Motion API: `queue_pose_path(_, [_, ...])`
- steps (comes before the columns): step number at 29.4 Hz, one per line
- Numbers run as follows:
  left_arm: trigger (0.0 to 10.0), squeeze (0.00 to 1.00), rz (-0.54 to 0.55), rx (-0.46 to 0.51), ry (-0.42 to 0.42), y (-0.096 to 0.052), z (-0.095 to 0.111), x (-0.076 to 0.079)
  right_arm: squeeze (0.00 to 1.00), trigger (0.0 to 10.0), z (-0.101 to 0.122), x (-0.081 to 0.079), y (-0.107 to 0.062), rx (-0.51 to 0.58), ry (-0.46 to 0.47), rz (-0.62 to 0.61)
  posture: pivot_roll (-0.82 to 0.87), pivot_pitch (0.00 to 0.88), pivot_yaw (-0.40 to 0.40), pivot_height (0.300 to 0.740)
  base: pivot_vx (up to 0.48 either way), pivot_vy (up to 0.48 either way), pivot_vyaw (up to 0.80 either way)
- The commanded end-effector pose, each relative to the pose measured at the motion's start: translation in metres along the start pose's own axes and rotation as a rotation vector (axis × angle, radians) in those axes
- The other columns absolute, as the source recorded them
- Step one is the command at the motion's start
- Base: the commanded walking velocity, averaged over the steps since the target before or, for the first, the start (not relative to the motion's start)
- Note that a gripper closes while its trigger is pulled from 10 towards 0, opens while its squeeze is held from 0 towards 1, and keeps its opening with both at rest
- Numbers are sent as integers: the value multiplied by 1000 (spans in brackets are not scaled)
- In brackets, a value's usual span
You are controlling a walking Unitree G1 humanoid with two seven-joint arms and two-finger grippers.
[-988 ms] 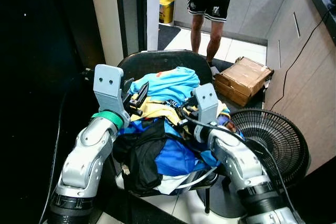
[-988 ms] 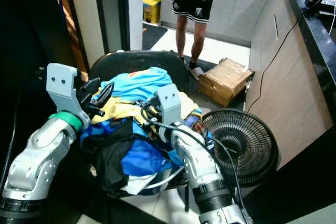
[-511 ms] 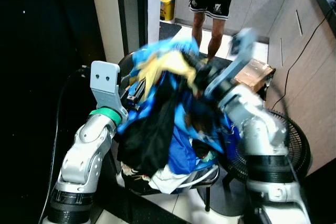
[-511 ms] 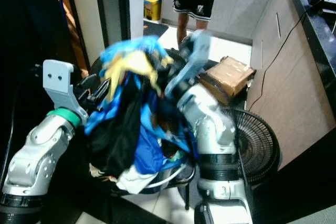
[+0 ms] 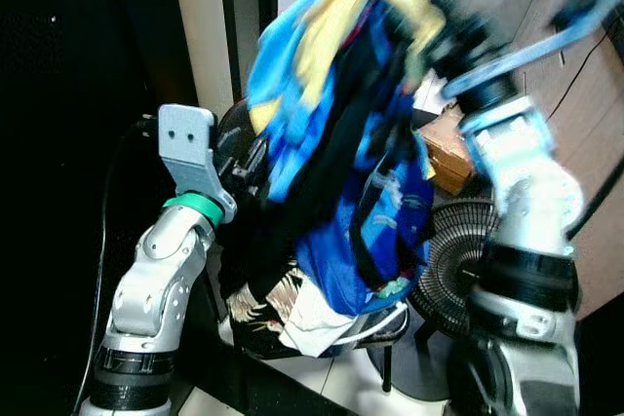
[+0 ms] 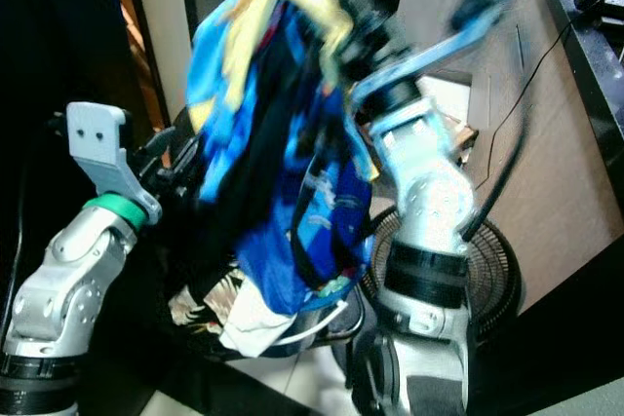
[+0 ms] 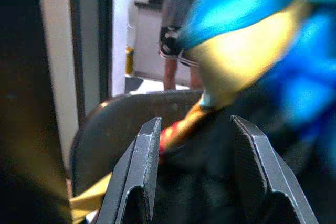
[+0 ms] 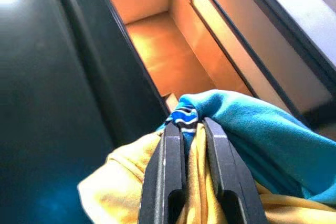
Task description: Clothes washing
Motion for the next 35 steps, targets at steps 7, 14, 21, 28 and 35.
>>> queue_pose_path(7, [10000, 0, -35, -24, 9, -1, -8, 10, 0, 0, -120, 46, -64, -631, -355, -152, 101, 1, 35, 740, 0, 0, 0])
queue_pose_path(14, [10000, 0, -58, -55, 19, -4, -15, 15, 0, 0, -151, 82, -121, -880, -458, -274, 103, 17, 40, 740, 0, 0, 0])
queue_pose_path(21, [10000, 0, -94, -96, 43, -8, -24, 21, 1000, 10000, -181, 100, -200, -1256, -588, -246, 103, 24, 43, 740, 0, 0, 0])
queue_pose_path(28, [10000, 0, -81, -98, 49, -9, -25, 19, 1000, 10000, -174, 115, -197, -1186, -619, -339, 105, 28, 44, 740, 0, 0, 0])
queue_pose_path(35, [10000, 0, -61, -91, 47, -8, -22, 14, 1000, 10000, -127, 126, -145, -826, -663, -470, 107, 30, 43, 740, 0, 0, 0])
Point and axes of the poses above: a point about 5 cm out from each wrist's last joint towards the gripper, its own y axis pointing out of the wrist towards the gripper, its own z axis along the axis of the wrist's last joint, x = y × z, the point moved 6 cm from there along y, pointing out of the wrist towards the gripper, and after that the axes turned 2 degrees about -y, right-handed, at the moved point
